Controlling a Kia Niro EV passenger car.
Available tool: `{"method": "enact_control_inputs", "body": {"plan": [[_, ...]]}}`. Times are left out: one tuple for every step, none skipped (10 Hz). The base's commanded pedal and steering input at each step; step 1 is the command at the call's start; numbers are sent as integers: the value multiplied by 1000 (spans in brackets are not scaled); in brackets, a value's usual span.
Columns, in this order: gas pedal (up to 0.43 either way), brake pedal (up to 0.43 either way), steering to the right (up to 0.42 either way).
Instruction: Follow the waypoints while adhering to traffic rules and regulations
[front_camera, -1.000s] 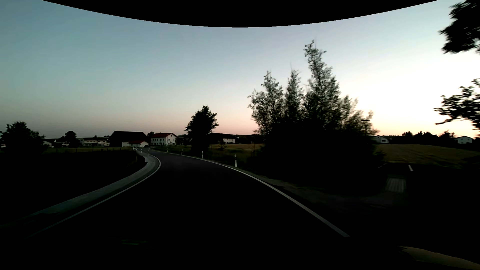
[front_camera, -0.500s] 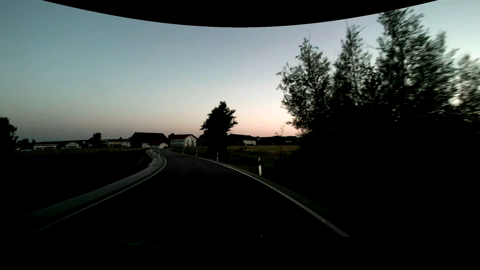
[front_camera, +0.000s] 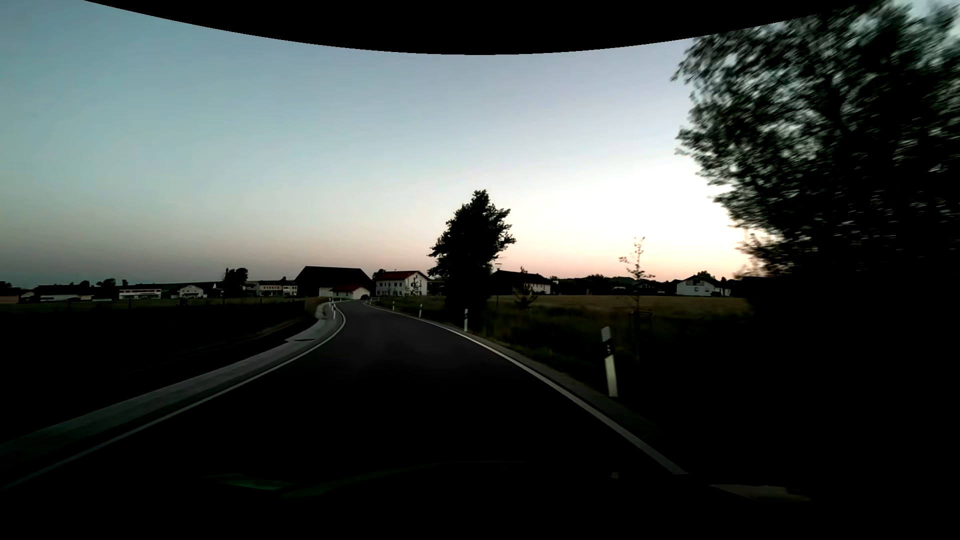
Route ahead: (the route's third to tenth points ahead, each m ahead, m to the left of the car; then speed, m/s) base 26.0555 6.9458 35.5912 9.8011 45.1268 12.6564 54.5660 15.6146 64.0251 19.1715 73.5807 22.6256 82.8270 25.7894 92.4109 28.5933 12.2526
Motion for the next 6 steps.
{"method": "enact_control_inputs", "body": {"plan": [[98,0,-64],[98,0,-64],[98,0,-63],[98,0,-63],[98,0,-63],[98,0,-61]]}}
